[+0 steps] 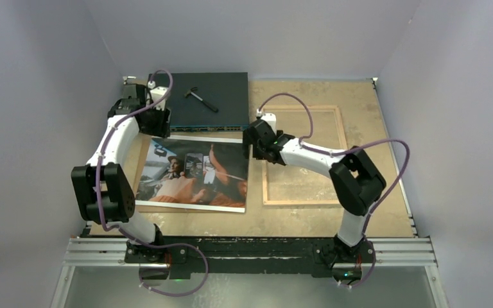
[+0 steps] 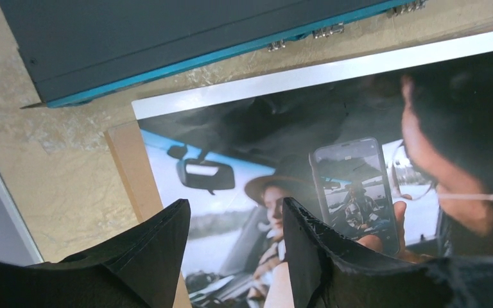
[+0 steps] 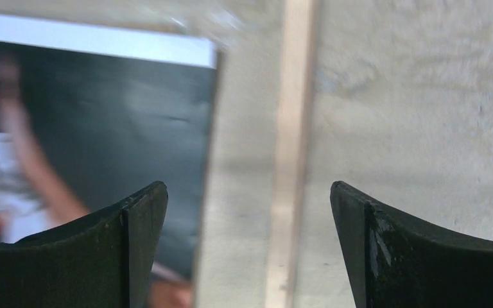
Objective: Put the photo into the frame
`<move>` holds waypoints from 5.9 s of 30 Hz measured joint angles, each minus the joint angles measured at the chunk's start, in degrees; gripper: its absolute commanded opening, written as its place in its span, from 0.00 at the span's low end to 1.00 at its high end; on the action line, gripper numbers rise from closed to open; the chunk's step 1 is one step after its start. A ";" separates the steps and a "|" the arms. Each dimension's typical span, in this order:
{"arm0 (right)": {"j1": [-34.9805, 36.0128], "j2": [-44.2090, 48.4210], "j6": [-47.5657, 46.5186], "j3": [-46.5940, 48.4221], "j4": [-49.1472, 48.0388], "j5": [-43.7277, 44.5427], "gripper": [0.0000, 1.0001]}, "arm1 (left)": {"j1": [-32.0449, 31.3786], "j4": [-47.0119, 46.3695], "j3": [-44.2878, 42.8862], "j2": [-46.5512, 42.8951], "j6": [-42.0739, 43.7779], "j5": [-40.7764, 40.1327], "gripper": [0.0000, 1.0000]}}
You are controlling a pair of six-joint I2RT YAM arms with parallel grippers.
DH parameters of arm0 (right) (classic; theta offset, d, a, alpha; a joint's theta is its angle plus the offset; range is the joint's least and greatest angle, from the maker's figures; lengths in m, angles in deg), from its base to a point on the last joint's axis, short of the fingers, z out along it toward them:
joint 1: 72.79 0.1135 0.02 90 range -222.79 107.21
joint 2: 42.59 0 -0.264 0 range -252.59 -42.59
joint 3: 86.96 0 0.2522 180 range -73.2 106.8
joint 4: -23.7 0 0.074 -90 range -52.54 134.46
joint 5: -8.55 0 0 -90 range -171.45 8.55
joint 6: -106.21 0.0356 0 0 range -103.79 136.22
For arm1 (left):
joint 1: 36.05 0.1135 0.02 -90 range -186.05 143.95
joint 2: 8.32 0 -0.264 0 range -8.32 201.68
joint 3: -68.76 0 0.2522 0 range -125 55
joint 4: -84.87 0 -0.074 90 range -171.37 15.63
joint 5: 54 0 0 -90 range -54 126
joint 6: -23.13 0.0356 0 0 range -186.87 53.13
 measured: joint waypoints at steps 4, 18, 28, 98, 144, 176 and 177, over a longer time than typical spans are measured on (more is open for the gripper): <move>-0.02 5.66 -3.15 3.02 -3.82 -5.79 0.99 | 1.14 2.32 -3.67 0.74 1.90 0.83 0.50; 2.12 1.44 -1.29 0.07 -11.85 -17.90 0.99 | 18.62 3.96 3.63 5.25 14.38 -3.63 0.28; 2.23 1.03 0.55 -0.98 -10.80 -17.92 0.99 | 17.90 0.83 9.27 7.82 15.47 -4.26 0.20; -6.29 4.35 27.78 -20.83 -59.93 -63.21 0.89 | 13.20 -8.09 16.48 5.86 12.44 -0.90 0.10; -12.57 -20.46 44.72 -5.03 -83.87 -67.19 0.88 | 9.55 -6.25 16.52 5.73 13.92 -5.86 0.08; -14.38 -21.14 39.63 2.14 -70.53 -67.04 0.20 | 9.44 -4.76 11.58 9.14 13.92 -3.41 0.06; -14.38 -21.14 38.82 2.19 -69.09 -66.60 0.18 | 9.44 -4.72 11.52 9.14 13.92 -3.41 0.06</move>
